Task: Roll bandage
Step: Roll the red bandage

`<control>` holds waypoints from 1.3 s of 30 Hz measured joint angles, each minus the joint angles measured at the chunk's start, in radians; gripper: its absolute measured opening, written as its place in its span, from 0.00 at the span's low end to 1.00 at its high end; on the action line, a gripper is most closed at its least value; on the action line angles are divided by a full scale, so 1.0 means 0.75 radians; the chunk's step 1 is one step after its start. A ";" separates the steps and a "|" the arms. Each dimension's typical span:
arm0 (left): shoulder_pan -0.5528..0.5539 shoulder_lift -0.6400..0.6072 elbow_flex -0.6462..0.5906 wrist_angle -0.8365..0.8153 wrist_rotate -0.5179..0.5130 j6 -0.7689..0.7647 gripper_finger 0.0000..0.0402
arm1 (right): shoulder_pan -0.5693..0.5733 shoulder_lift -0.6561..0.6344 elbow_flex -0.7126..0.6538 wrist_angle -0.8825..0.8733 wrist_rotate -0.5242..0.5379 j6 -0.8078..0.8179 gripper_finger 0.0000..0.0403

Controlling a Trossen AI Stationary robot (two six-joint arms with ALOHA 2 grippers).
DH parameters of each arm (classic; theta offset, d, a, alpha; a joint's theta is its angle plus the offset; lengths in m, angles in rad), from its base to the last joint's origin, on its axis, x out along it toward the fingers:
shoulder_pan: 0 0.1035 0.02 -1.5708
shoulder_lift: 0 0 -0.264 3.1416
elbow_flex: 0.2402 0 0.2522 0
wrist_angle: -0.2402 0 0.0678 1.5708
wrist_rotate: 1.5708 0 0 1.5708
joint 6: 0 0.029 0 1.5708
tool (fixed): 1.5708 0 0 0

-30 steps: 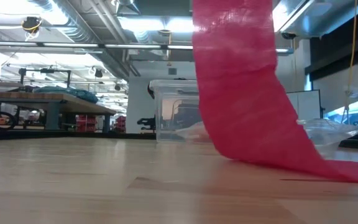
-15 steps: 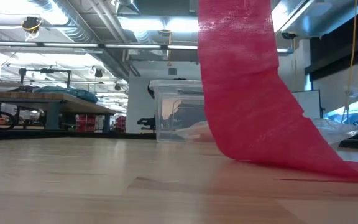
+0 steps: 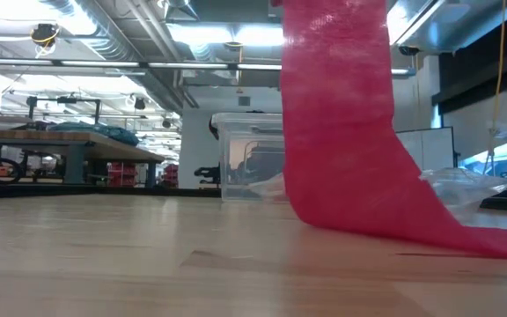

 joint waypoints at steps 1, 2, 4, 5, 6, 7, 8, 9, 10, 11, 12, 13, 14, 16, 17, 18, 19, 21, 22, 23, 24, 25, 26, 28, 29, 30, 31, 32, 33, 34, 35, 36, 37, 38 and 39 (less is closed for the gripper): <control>0.006 0.000 0.000 0.000 0.018 0.044 0.13 | -0.008 0.002 0.000 0.003 -0.001 0.023 0.69; 0.011 0.000 0.000 0.000 0.036 0.086 0.13 | -0.015 0.010 0.000 0.014 -0.001 0.048 0.69; 0.015 0.000 0.000 -0.001 0.052 0.172 0.13 | -0.026 0.031 0.000 0.061 -0.006 0.090 0.69; 0.014 0.000 0.000 -0.002 0.059 0.221 0.13 | -0.029 0.040 0.000 0.086 -0.006 0.103 0.69; 0.014 0.000 0.000 -0.001 0.061 0.277 0.13 | -0.029 0.045 0.000 0.107 -0.006 0.119 0.69; 0.014 0.000 0.000 -0.001 0.061 0.329 0.13 | -0.028 0.048 0.000 0.133 -0.005 0.122 0.69; 0.011 0.000 0.000 0.000 0.062 0.383 0.13 | -0.028 0.052 0.001 0.147 -0.002 0.125 0.69; 0.008 0.000 0.000 0.000 0.062 0.429 0.13 | -0.026 0.054 0.001 0.152 0.013 0.125 0.69; 0.005 0.000 0.000 0.000 0.062 0.478 0.13 | -0.026 0.056 0.001 0.149 0.027 0.125 0.69; 0.002 0.000 0.000 0.000 0.062 0.527 0.13 | -0.026 0.056 0.001 0.141 0.044 0.126 0.69; -0.003 0.000 0.000 0.000 0.058 0.571 0.13 | -0.026 0.055 0.001 0.134 0.055 0.134 0.69; -0.007 0.000 0.000 0.001 0.037 0.603 0.13 | -0.026 0.048 0.006 0.113 0.057 0.150 0.69; -0.011 0.000 0.000 0.001 0.006 0.633 0.13 | -0.025 0.039 0.013 0.084 0.055 0.166 0.69; -0.021 0.000 0.000 0.002 -0.037 0.690 0.13 | -0.025 0.031 0.030 0.071 0.052 0.214 0.69; -0.024 0.000 0.000 0.006 -0.044 0.725 0.13 | -0.025 0.029 0.032 0.086 0.052 0.236 0.69; -0.024 0.000 0.000 0.014 -0.052 0.756 0.13 | -0.026 0.029 0.032 0.100 0.051 0.262 0.69; -0.024 0.000 0.000 0.022 -0.070 0.779 0.13 | -0.026 0.038 0.032 0.118 0.049 0.286 0.69; -0.025 0.000 0.000 0.021 -0.135 0.811 0.13 | -0.026 0.073 0.032 0.150 0.047 0.305 0.69; -0.021 0.001 0.000 0.021 -0.167 0.826 0.13 | -0.025 0.090 0.031 0.143 0.057 0.310 0.69; -0.017 0.000 0.000 0.019 -0.193 0.840 0.13 | -0.025 0.105 0.030 0.136 0.068 0.326 0.69; -0.014 0.000 0.000 0.020 -0.209 0.861 0.13 | -0.025 0.116 0.030 0.134 0.075 0.337 0.69; -0.010 0.000 0.000 0.022 -0.210 0.877 0.13 | -0.026 0.125 0.030 0.139 0.077 0.344 0.69; -0.010 0.001 0.000 0.028 -0.211 0.896 0.13 | -0.026 0.135 0.030 0.147 0.088 0.351 0.69; -0.003 0.001 -0.001 0.035 -0.213 0.919 0.13 | -0.025 0.161 0.031 0.175 0.113 0.347 0.69; -0.001 0.000 -0.001 0.043 -0.207 0.932 0.13 | -0.025 0.170 0.030 0.192 0.122 0.336 0.69; 0.000 0.001 -0.001 0.047 -0.203 0.938 0.13 | -0.025 0.174 0.030 0.203 0.123 0.332 0.69; 0.003 0.001 -0.001 0.044 -0.204 0.942 0.13 | -0.026 0.175 0.030 0.206 0.126 0.330 0.69; 0.004 0.001 -0.001 0.045 -0.204 0.948 0.13 | -0.026 0.174 0.030 0.205 0.133 0.325 0.69; 0.005 0.001 -0.001 0.046 -0.203 0.960 0.13 | -0.026 0.174 0.030 0.201 0.146 0.310 0.69; 0.005 0.001 -0.001 0.045 -0.203 0.973 0.13 | -0.026 0.170 0.030 0.191 0.160 0.299 0.69; 0.005 0.001 -0.001 0.043 -0.203 0.976 0.13 | -0.025 0.163 0.030 0.176 0.171 0.295 0.69; 0.003 0.001 -0.001 0.043 -0.203 0.979 0.13 | -0.025 0.153 0.030 0.163 0.169 0.289 0.69; 0.000 0.001 -0.001 0.042 -0.202 0.979 0.13 | -0.025 0.142 0.030 0.151 0.162 0.288 0.69; -0.002 0.001 -0.001 0.037 -0.202 0.979 0.13 | -0.025 0.130 0.030 0.139 0.150 0.288 0.69; -0.003 0.001 -0.001 0.035 -0.202 0.979 0.13 | -0.025 0.119 0.030 0.128 0.140 0.291 0.69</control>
